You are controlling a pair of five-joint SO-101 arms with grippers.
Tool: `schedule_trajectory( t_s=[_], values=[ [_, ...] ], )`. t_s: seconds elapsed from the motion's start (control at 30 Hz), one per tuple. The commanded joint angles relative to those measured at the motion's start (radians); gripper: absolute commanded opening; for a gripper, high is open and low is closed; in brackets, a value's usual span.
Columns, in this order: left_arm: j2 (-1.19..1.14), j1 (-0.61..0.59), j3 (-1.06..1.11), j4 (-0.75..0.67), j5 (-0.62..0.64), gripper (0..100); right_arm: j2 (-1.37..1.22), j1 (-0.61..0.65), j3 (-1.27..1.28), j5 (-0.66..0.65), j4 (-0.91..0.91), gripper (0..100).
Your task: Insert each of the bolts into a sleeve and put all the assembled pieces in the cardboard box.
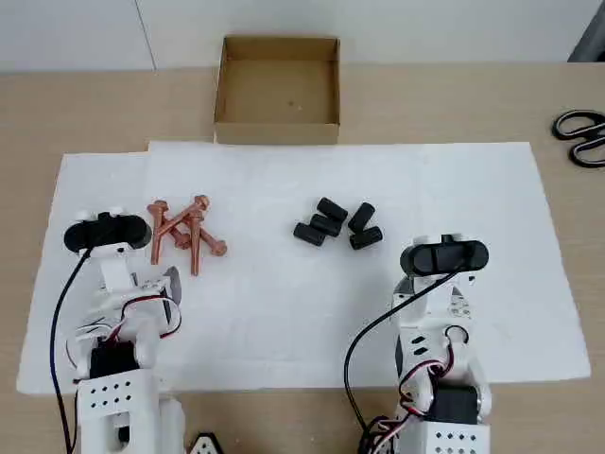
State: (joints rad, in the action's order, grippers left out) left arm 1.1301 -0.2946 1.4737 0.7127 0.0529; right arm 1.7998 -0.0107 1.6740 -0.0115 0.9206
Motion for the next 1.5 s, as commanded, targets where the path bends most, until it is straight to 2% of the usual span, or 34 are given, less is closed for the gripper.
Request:
schedule_trajectory(
  t_s=[0.0, 1.03, 1.2, 1.33, 1.47],
  values=[
    [0.014, 0.005, -0.007, -0.021, 0.000, 20, 0.015, -0.002, 0.009, -0.003, 0.005, 15.1],
    [0.014, 0.002, -0.013, -0.018, -0.006, 20, 0.015, 0.001, 0.009, -0.003, 0.002, 15.1],
    [0.012, -0.063, -0.199, 0.143, -0.058, 20, 0.015, -0.064, -0.063, -0.009, 0.004, 15.1],
    [0.012, -0.127, -0.433, 0.284, -0.083, 20, 0.015, -0.176, -0.279, -0.009, 0.004, 15.1],
    [0.009, -0.141, -0.661, 0.417, -0.083, 20, 0.015, -0.246, -0.509, -0.009, 0.004, 15.1]
  ],
)
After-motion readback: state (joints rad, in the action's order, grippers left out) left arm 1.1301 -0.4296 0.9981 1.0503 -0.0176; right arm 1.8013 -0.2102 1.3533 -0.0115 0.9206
